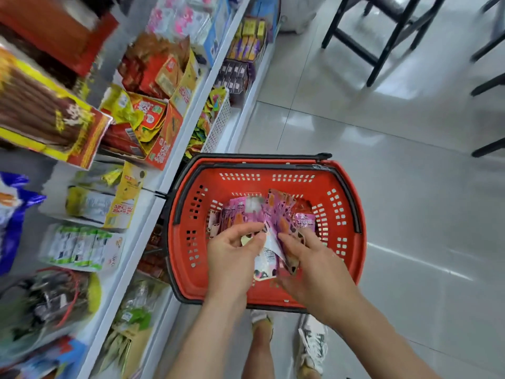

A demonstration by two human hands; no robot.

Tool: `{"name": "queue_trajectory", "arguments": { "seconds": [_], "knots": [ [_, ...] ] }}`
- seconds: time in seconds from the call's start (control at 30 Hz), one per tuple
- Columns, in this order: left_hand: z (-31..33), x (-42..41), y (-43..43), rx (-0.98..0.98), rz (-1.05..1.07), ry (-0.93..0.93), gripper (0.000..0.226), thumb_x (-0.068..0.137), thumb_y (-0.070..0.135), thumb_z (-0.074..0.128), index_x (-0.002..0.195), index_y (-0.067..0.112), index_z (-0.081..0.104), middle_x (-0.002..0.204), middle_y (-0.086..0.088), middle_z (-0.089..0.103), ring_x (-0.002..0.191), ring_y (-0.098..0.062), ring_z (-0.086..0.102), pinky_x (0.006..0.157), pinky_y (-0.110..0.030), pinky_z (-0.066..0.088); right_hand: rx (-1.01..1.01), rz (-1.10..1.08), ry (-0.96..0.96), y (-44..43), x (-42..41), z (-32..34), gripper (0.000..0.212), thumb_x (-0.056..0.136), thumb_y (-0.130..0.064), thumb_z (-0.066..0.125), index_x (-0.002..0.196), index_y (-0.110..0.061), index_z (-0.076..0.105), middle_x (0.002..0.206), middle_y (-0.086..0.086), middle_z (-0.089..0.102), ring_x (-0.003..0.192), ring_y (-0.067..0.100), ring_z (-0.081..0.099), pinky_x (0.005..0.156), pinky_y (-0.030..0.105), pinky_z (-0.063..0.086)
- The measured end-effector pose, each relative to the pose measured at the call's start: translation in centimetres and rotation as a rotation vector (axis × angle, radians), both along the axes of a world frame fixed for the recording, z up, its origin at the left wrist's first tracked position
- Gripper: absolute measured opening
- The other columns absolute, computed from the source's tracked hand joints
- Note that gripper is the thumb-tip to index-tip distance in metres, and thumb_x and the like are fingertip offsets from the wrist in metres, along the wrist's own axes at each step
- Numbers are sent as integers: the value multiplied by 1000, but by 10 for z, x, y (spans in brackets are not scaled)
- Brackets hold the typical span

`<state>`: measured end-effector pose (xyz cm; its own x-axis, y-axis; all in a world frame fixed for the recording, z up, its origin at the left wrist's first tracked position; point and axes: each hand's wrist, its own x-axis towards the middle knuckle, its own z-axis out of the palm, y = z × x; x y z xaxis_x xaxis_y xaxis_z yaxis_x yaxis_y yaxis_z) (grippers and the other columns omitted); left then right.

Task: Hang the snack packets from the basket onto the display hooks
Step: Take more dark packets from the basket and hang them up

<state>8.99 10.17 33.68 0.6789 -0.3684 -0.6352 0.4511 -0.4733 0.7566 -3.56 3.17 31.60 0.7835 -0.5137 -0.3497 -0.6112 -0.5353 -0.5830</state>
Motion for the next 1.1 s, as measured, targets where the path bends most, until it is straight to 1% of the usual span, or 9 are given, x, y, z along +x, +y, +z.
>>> {"name": "queue_trajectory", "arguments": {
  "seconds": [0.13,0.3,0.5,0.6,0.7,0.8,0.9,1.03,1.1],
  "knots": [
    [69,-13,1,-99,175,143,20,84,-4,66,86,14,75,91,-10,74,77,-26,68,70,-38,54,-56,38,-108,6,-3,53,66,75,-46,71,136,-38,45,102,-12,44,84,16,56,68,36,47],
    [172,-19,2,-306,271,257,25,85,-8,61,96,13,69,91,-15,69,71,-24,65,61,-32,51,-98,-94,-397,7,-5,142,53,74,-22,67,124,-37,58,93,-21,43,78,6,49,58,16,35],
    [291,-30,6,-486,185,236,25,87,-6,58,109,3,66,81,-11,72,62,-18,67,53,-25,53,-71,-247,-675,4,-5,252,31,78,-21,60,106,-32,69,85,-7,60,74,9,56,61,23,43],
    [349,-31,14,-508,48,62,20,90,1,59,109,4,67,87,-10,73,72,-18,69,63,-24,56,103,-360,-692,-4,-11,308,15,82,-28,68,86,-14,68,71,8,66,66,20,60,65,37,46],
    [396,-29,31,-317,-166,-446,31,86,17,71,117,22,66,110,6,69,97,-9,65,80,-18,52,369,-415,-663,-11,-18,362,35,78,-41,77,83,-7,70,82,19,72,79,40,68,74,51,53],
    [434,-36,49,-30,-432,-868,60,81,42,73,136,34,51,130,23,48,120,2,43,100,-17,33,486,-326,-669,-13,-20,419,25,77,-34,80,89,-15,71,85,8,76,80,30,73,81,52,57],
    [461,-39,64,3,-452,-843,72,74,58,71,139,40,44,133,27,40,126,4,37,103,-23,33,522,-224,-715,-7,-19,467,10,79,-17,78,83,-11,71,79,6,76,74,23,73,72,36,59],
    [492,-35,82,-65,-286,-829,70,72,59,70,132,29,52,129,19,50,123,-4,45,94,-26,39,588,-216,-771,12,-6,503,34,73,-28,83,84,1,70,89,23,71,85,40,69,83,53,54],
    [507,-31,91,-79,-234,-857,62,77,50,73,131,25,54,127,16,51,118,-3,45,90,-22,34,645,-239,-775,24,3,514,33,73,-28,83,89,-2,70,88,17,74,85,35,71,87,56,54]
  ]
}}
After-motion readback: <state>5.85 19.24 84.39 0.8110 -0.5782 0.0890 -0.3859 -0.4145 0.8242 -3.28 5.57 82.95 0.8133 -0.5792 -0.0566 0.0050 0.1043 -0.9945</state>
